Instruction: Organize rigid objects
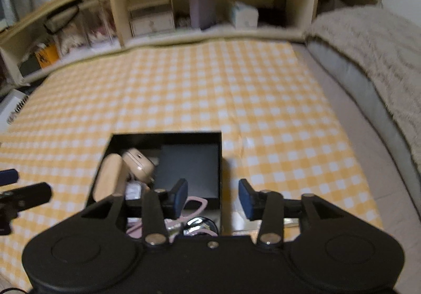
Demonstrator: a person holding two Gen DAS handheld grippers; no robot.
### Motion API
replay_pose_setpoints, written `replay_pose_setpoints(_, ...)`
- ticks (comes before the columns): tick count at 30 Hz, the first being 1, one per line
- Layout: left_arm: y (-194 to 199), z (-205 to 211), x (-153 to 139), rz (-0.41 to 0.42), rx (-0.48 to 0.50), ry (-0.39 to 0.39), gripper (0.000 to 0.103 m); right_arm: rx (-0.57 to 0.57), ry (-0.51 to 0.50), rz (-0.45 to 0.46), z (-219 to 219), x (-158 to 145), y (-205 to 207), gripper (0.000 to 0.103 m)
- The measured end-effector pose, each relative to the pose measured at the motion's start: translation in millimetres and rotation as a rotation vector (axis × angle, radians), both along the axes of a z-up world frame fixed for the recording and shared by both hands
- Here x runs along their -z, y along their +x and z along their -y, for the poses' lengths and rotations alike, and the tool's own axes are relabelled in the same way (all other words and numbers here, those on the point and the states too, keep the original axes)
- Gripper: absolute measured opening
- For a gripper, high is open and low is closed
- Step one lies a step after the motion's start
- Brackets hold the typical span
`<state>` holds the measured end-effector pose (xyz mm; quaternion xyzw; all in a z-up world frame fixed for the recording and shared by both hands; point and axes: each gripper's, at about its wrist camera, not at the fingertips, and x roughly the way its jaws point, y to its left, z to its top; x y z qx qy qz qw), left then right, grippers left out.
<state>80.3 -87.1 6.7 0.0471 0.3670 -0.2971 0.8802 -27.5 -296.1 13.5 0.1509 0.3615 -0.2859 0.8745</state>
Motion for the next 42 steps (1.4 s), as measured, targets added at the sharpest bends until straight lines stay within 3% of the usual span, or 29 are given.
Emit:
replay_pose_setpoints(13,-36,-20,-12,0.044,0.002,-0.026,0.103,0.011,-0.07,0.071,-48,-22,-50,0.079)
replay_pose_setpoints(19,-50,-33,-11,0.092,-0.016,-0.025,0.103,0.0,-0.137,0.11,-69,-21,-68,0.1)
replay_pose_setpoints(33,-65,-48,-9,0.218,-0.046,-0.055,0.103,0.068,-0.231,0.221,-84,-26,-88,0.103)
replay_pose_setpoints(42,-67,-48,-11,0.219,-0.035,-0.065,0.103,0.064,-0.247,0.225,-89,-26,-87,0.103)
